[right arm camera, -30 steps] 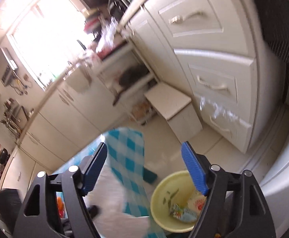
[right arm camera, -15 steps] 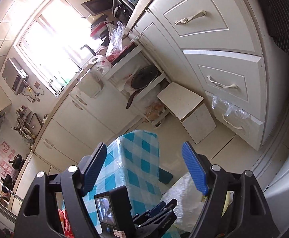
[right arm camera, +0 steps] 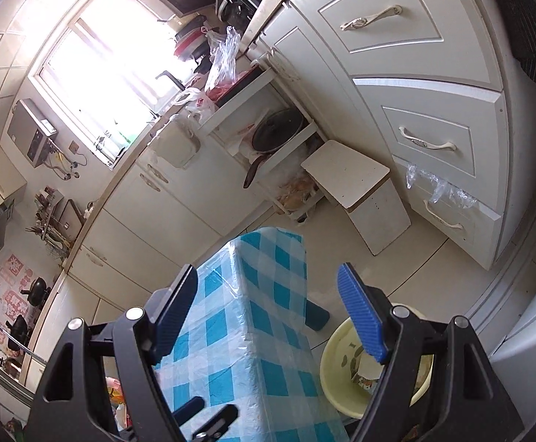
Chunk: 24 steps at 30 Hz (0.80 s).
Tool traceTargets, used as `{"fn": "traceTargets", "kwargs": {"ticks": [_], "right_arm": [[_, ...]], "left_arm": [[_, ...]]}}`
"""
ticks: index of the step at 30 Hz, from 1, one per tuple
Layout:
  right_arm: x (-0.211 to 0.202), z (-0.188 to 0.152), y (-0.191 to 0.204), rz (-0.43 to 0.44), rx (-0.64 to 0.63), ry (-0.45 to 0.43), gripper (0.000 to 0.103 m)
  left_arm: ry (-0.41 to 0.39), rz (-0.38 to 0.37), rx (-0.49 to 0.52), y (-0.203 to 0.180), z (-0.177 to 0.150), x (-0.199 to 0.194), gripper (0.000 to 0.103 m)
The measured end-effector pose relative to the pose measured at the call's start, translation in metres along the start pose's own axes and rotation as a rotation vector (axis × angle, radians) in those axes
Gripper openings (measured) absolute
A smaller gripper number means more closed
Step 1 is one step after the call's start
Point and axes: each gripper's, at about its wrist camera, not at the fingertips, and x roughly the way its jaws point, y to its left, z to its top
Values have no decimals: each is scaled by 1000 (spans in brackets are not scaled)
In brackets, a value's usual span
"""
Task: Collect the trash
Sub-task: 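Return both tools to the table above the remaining trash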
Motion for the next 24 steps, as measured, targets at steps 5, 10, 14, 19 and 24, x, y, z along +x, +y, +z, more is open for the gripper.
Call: {"fn": "traceTargets", "kwargs": {"ticks": [5, 10, 14, 19, 24], "right_arm": [[7, -24, 36, 5, -114, 51, 75], [5, -62, 85, 26, -279, 80, 79], [-1, -96, 122, 58, -403, 86, 85], [3, -120, 150, 91, -464, 92, 86], [12, -135, 172, 97, -506, 98, 86]], "left_arm": [[-91, 133, 20, 38, -22, -64, 65], [-144, 269, 19, 77, -50, -115, 69], [-170, 332, -12, 108, -66, -145, 71], [-207, 393, -50, 137, -79, -167, 72], [-237, 416, -104, 161, -87, -177, 73]]}}
